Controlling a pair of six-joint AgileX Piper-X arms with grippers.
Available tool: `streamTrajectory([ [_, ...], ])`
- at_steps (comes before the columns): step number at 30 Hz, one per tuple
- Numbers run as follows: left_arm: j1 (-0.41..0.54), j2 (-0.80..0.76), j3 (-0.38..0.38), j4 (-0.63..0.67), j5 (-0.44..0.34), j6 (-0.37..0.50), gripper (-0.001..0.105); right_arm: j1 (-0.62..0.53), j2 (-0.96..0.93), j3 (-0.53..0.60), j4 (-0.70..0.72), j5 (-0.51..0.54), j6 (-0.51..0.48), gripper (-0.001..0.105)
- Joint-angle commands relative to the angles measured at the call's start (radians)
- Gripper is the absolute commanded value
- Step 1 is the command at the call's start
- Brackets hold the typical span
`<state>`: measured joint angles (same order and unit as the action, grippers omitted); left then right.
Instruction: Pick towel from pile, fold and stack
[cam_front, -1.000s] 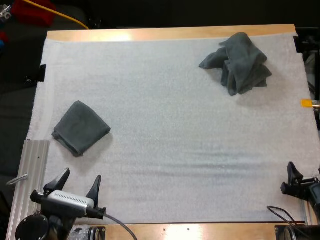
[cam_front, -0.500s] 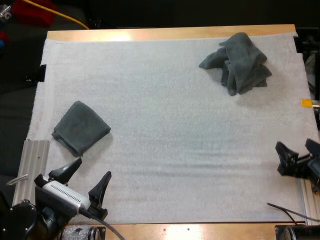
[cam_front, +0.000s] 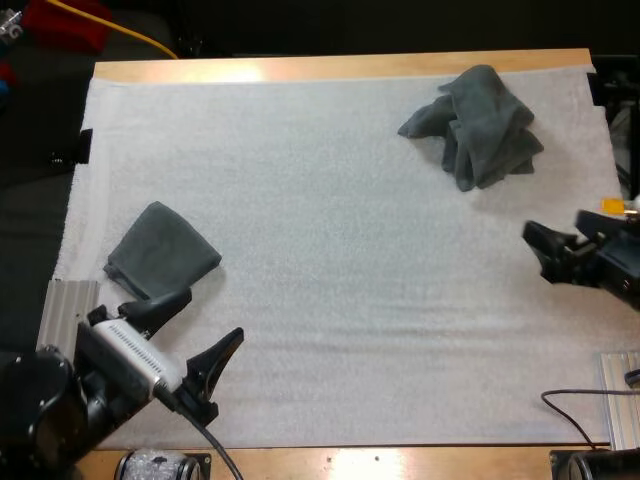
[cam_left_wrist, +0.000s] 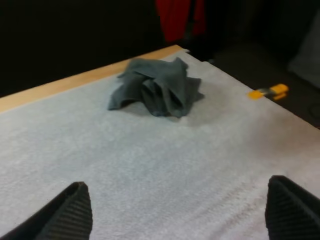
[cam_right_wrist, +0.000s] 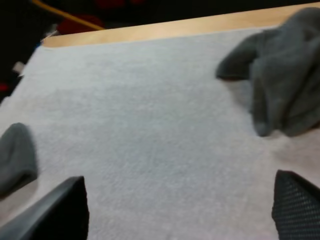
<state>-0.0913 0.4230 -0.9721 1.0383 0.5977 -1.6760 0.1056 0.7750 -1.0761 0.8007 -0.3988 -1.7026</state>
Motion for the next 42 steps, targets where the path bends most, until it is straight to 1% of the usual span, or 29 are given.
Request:
streamTrajectory([
  [1, -0.014, 0.016, -0.014, -0.013, 0.024, -0.010, 0.070, 0.028, 0.036, -0.025, -0.013, -0.002, 0.006, 0.073],
  [2, -0.017, 0.021, -0.017, -0.013, 0.029, -0.010, 0.070, 0.040, 0.047, -0.030, -0.013, 0.007, 0.006, 0.073],
  [6, -0.028, 0.059, -0.038, -0.013, 0.034, -0.027, 0.070, 0.099, 0.140, -0.067, -0.019, 0.101, 0.010, 0.073],
  [10, -0.028, 0.076, -0.046, -0.013, 0.034, -0.027, 0.070, 0.138, 0.234, -0.097, -0.048, 0.180, 0.036, 0.073],
  [14, -0.028, 0.076, -0.046, -0.013, 0.034, -0.044, 0.070, 0.154, 0.309, -0.124, -0.058, 0.267, 0.048, 0.073],
  [16, -0.028, 0.076, -0.046, -0.013, 0.034, -0.071, 0.070, 0.155, 0.354, -0.147, -0.057, 0.307, 0.047, 0.073],
  [24, -0.028, 0.076, -0.046, -0.013, 0.026, -0.082, 0.070, 0.155, 0.500, -0.214, -0.073, 0.343, 0.041, 0.073],
  [27, -0.028, 0.076, -0.046, -0.013, 0.026, -0.097, 0.070, 0.155, 0.546, -0.216, -0.104, 0.343, 0.041, 0.073],
  [34, -0.028, 0.076, -0.046, -0.013, 0.026, -0.100, 0.070, 0.155, 0.664, -0.216, -0.191, 0.343, 0.041, 0.073],
  [42, -0.028, 0.076, -0.046, -0.011, 0.073, -0.107, 0.070, 0.154, 0.789, -0.216, -0.275, 0.373, 0.041, 0.073],
])
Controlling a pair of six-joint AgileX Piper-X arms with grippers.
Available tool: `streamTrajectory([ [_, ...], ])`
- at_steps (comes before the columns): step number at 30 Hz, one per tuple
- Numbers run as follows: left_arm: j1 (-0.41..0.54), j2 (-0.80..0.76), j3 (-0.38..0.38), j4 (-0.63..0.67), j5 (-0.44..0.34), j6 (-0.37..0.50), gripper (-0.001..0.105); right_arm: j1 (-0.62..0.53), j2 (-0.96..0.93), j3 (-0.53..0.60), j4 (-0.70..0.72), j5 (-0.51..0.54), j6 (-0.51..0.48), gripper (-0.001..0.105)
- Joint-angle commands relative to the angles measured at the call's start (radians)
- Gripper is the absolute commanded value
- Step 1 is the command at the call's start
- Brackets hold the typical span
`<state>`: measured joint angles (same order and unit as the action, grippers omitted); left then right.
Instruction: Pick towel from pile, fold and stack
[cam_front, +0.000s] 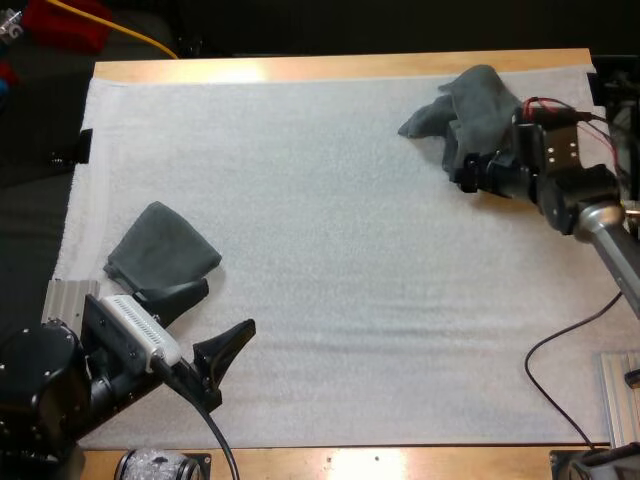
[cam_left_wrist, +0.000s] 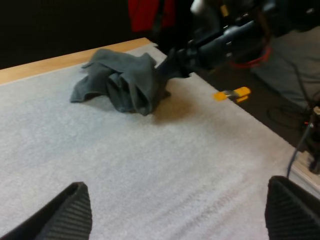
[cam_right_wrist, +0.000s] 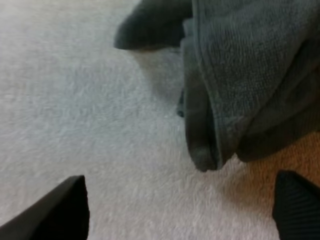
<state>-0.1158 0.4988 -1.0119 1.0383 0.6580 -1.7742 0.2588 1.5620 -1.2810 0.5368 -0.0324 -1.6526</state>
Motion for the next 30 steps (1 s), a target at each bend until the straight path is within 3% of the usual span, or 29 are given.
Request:
streamTrajectory([
  [1, -0.004, 0.000, -0.006, -0.011, 0.013, -0.014, 0.070, 0.000, 0.023, -0.011, -0.025, 0.007, -0.009, 0.072],
  [15, -0.004, 0.000, -0.006, 0.032, 0.013, -0.024, 0.070, 0.000, 0.209, -0.011, -0.190, 0.082, -0.007, 0.071],
  [26, -0.004, 0.000, -0.006, 0.044, 0.013, -0.024, 0.070, 0.000, 0.298, -0.032, -0.269, 0.100, 0.058, 0.071],
  [30, -0.004, 0.000, -0.006, 0.044, 0.013, -0.024, 0.070, 0.000, 0.317, -0.059, -0.247, 0.104, 0.073, 0.056],
])
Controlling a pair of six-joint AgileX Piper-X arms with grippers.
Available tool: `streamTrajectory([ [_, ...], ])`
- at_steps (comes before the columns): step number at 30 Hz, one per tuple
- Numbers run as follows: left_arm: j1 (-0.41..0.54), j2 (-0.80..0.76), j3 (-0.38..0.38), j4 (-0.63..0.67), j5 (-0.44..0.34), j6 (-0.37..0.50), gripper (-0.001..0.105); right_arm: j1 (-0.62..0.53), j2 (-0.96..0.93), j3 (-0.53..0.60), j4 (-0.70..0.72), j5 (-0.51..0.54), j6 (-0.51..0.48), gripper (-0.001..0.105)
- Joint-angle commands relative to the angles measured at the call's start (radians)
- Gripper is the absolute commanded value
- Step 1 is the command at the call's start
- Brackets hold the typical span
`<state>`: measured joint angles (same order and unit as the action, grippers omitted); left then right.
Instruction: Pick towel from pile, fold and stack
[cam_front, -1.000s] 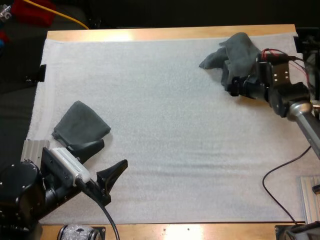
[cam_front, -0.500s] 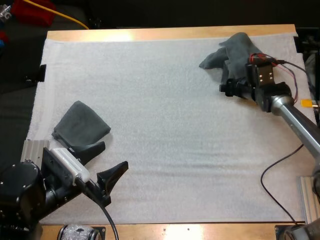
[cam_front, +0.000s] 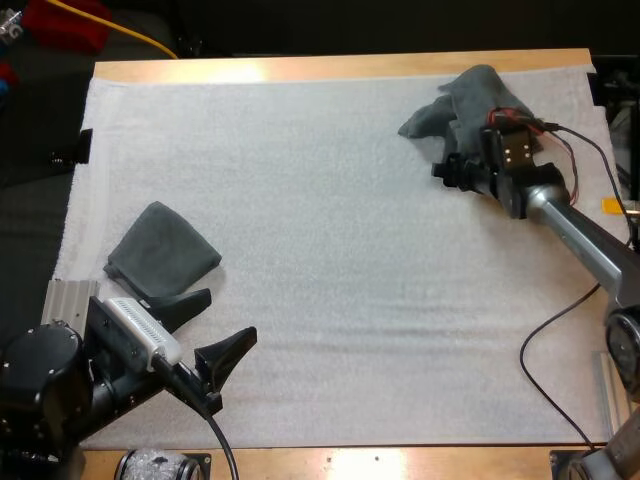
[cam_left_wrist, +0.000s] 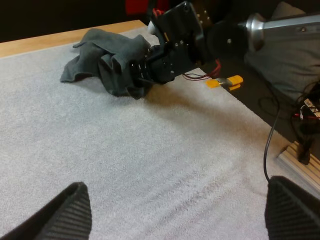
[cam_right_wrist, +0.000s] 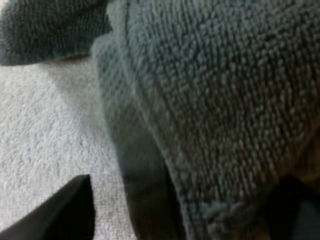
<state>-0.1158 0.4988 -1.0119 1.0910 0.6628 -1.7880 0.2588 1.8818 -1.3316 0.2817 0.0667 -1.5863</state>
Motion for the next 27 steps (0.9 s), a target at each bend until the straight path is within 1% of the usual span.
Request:
streamTrajectory([
  [1, -0.004, 0.000, -0.006, -0.009, 0.008, -0.010, 0.070, 0.000, -0.002, -0.014, 0.014, 0.009, 0.021, 0.048],
  [2, -0.004, 0.000, -0.006, -0.009, 0.008, -0.010, 0.070, 0.000, -0.002, -0.016, 0.014, 0.009, 0.022, 0.045],
  [4, -0.004, 0.000, -0.006, -0.009, 0.008, -0.010, 0.070, 0.000, -0.002, -0.019, 0.014, 0.017, 0.022, 0.032],
  [7, -0.004, 0.000, -0.006, -0.009, 0.008, -0.010, 0.070, 0.000, -0.002, -0.019, 0.033, 0.023, 0.022, 0.015],
  [8, -0.004, 0.000, -0.006, -0.009, 0.008, -0.010, 0.070, 0.000, -0.002, -0.019, 0.037, 0.023, 0.022, 0.012],
  [10, -0.004, 0.000, -0.006, -0.009, 0.008, -0.010, 0.070, 0.000, -0.005, -0.019, 0.053, 0.023, 0.022, 0.002],
  [11, -0.004, 0.000, -0.006, -0.009, 0.008, -0.010, 0.070, 0.000, -0.005, -0.019, 0.056, 0.023, 0.020, 0.000],
  [17, -0.004, 0.000, -0.006, -0.005, 0.008, -0.010, 0.070, 0.000, -0.049, -0.019, 0.062, 0.026, -0.001, 0.001],
  [20, -0.004, 0.000, -0.006, -0.004, 0.008, -0.010, 0.070, 0.002, -0.098, -0.019, 0.065, 0.026, -0.054, 0.001],
  [25, -0.004, 0.000, -0.006, -0.004, 0.008, -0.010, 0.070, 0.002, -0.217, -0.019, 0.074, 0.026, -0.185, 0.001],
  [27, -0.004, 0.000, -0.006, -0.004, 0.008, -0.010, 0.070, 0.002, -0.259, -0.019, 0.074, 0.026, -0.217, 0.001],
])
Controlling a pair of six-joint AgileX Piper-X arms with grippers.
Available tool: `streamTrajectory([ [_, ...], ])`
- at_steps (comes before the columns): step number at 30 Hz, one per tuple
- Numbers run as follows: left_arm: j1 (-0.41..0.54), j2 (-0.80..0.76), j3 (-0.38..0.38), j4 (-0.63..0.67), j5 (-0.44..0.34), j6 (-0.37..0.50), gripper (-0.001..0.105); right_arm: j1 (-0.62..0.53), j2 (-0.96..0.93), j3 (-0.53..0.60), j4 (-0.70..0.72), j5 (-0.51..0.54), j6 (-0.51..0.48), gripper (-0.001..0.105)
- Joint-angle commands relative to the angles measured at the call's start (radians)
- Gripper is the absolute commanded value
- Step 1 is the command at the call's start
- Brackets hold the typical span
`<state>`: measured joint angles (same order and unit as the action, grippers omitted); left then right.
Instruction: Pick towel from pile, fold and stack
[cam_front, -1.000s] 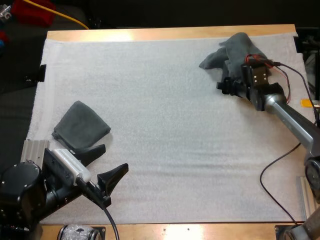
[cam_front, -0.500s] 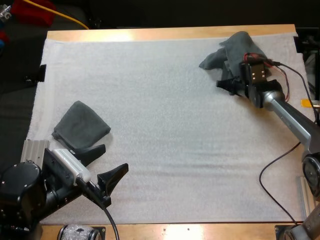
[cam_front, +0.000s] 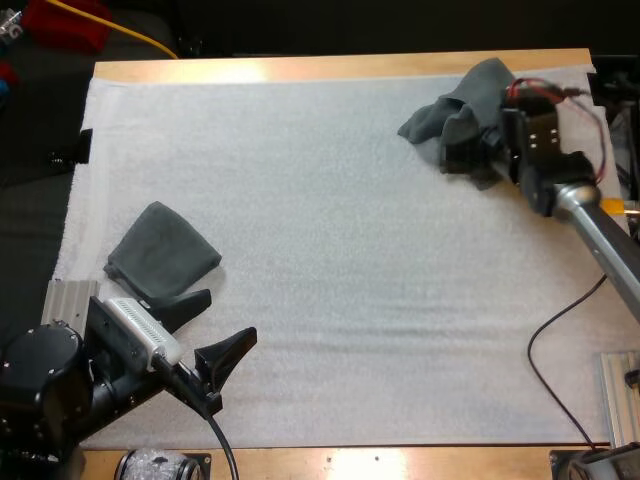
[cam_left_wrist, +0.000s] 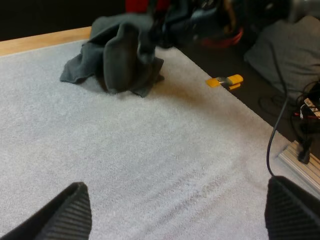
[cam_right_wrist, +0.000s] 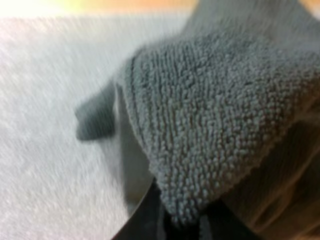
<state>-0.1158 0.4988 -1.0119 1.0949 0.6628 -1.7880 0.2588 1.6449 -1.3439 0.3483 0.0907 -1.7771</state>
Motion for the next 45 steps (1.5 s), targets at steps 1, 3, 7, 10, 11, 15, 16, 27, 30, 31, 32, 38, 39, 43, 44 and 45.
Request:
streamTrajectory([
  [1, -0.004, 0.000, -0.006, -0.008, 0.008, -0.010, 0.070, 0.002, -0.053, -0.010, 0.008, 0.002, -0.046, 0.001],
  [3, -0.004, 0.000, -0.006, -0.008, 0.008, -0.010, 0.070, 0.002, -0.089, -0.019, 0.008, 0.002, -0.071, 0.001],
  [7, -0.004, 0.000, -0.006, -0.008, 0.027, -0.010, 0.070, 0.002, -0.155, -0.084, 0.029, 0.002, -0.108, 0.001],
  [10, -0.004, 0.000, -0.006, -0.008, 0.049, -0.010, 0.070, 0.002, -0.184, -0.150, 0.062, 0.002, -0.112, 0.001],
  [11, -0.004, 0.000, -0.006, -0.008, 0.052, -0.010, 0.070, 0.002, -0.189, -0.160, 0.068, 0.002, -0.111, 0.001],
  [15, -0.004, 0.000, -0.006, -0.008, 0.052, -0.010, 0.070, 0.002, -0.215, -0.238, 0.129, -0.028, -0.111, 0.001],
  [16, -0.004, 0.000, -0.006, -0.008, 0.052, -0.010, 0.070, 0.004, -0.221, -0.257, 0.153, -0.036, -0.111, 0.001],
  [27, -0.004, 0.000, -0.006, -0.008, 0.052, -0.010, 0.070, 0.097, -0.303, -0.285, 0.398, -0.081, -0.108, 0.001],
  [30, -0.004, 0.000, -0.006, -0.008, 0.052, -0.010, 0.070, 0.140, -0.312, -0.285, 0.449, -0.081, -0.108, 0.001],
  [31, -0.004, 0.000, -0.006, -0.008, 0.052, -0.010, 0.070, 0.157, -0.314, -0.285, 0.466, -0.081, -0.108, 0.001],
  [32, -0.004, 0.000, -0.006, -0.008, 0.052, -0.010, 0.070, 0.172, -0.314, -0.285, 0.479, -0.081, -0.108, 0.001],
  [38, -0.004, 0.000, -0.006, 0.003, 0.052, -0.010, 0.070, 0.275, -0.314, -0.285, 0.558, -0.066, -0.108, 0.001],
  [39, -0.004, 0.000, -0.006, 0.003, 0.052, -0.010, 0.070, 0.295, -0.314, -0.285, 0.567, -0.066, -0.108, 0.001],
  [43, -0.004, 0.000, -0.006, 0.003, 0.052, -0.010, 0.070, 0.368, -0.314, -0.285, 0.584, -0.066, -0.095, 0.001],
  [44, -0.004, 0.000, -0.006, 0.003, 0.052, -0.010, 0.070, 0.377, -0.314, -0.285, 0.585, -0.066, -0.090, 0.001],
  [45, -0.004, 0.000, -0.006, 0.003, 0.052, -0.010, 0.070, 0.398, -0.314, -0.285, 0.591, -0.066, -0.079, 0.001],
])
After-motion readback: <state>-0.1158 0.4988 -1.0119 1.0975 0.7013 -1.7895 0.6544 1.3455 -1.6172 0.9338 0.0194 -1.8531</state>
